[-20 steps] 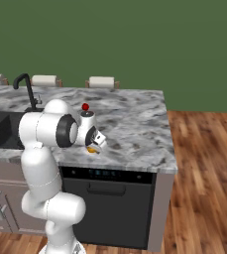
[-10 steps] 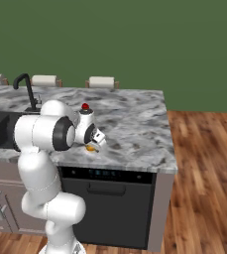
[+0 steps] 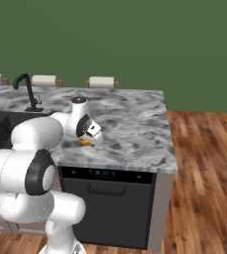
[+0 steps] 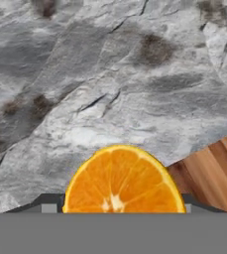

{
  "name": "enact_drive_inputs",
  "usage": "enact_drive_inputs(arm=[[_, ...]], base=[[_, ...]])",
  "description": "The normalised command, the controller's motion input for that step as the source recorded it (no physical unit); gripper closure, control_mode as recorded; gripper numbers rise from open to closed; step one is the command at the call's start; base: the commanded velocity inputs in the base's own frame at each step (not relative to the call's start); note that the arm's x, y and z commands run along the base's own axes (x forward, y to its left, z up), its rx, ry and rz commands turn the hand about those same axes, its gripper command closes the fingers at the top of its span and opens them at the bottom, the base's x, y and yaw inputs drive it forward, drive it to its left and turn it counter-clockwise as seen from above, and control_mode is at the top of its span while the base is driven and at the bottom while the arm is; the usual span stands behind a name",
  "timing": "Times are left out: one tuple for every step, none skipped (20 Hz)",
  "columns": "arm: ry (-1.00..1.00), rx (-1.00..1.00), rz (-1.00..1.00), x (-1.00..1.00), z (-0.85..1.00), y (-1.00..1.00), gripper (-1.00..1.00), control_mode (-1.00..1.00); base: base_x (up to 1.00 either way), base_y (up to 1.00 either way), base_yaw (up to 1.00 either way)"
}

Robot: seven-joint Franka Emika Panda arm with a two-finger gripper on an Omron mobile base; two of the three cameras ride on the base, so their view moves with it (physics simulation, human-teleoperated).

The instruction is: Place the liquor on the top shelf of the fridge to keep it out of children's reach, and place the orange and apple on lower shelves for easy access.

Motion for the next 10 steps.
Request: enact_drive_inputs(arm=[[-0.09,0.0,0.02,-0.87,1.0,0.0,1.0,-1.0],[-0.1,0.0,0.03,-0.86,1.0,0.0,1.0,-1.0],[-0.1,0.0,0.04,-0.86,0.97,0.0,1.0,-1.0],[-0.1,0.0,0.04,-0.84,0.99,0.0,1.0,-1.0],[-0.1,0.0,0.04,-0.81,1.0,0.0,1.0,-1.0],[-0.11,0.0,0.04,-0.81,0.98,0.0,1.0,-1.0],[-0.12,0.0,0.03,-0.85,0.94,0.0,1.0,-1.0],[-0.14,0.0,0.03,-0.89,0.91,0.0,1.0,-1.0],[-0.14,0.0,0.04,-0.91,0.89,0.0,1.0,-1.0],[-0.15,0.0,0.04,-0.91,0.88,0.0,1.0,-1.0]], base=[[0.0,0.0,0.0],[0.0,0.0,0.0],[0.0,0.0,0.0],[0.0,0.0,0.0],[0.0,0.0,0.0],[0.0,0.0,0.0],[0.0,0.0,0.0],[0.0,0.0,0.0],[0.0,0.0,0.0],[0.0,0.0,0.0]])
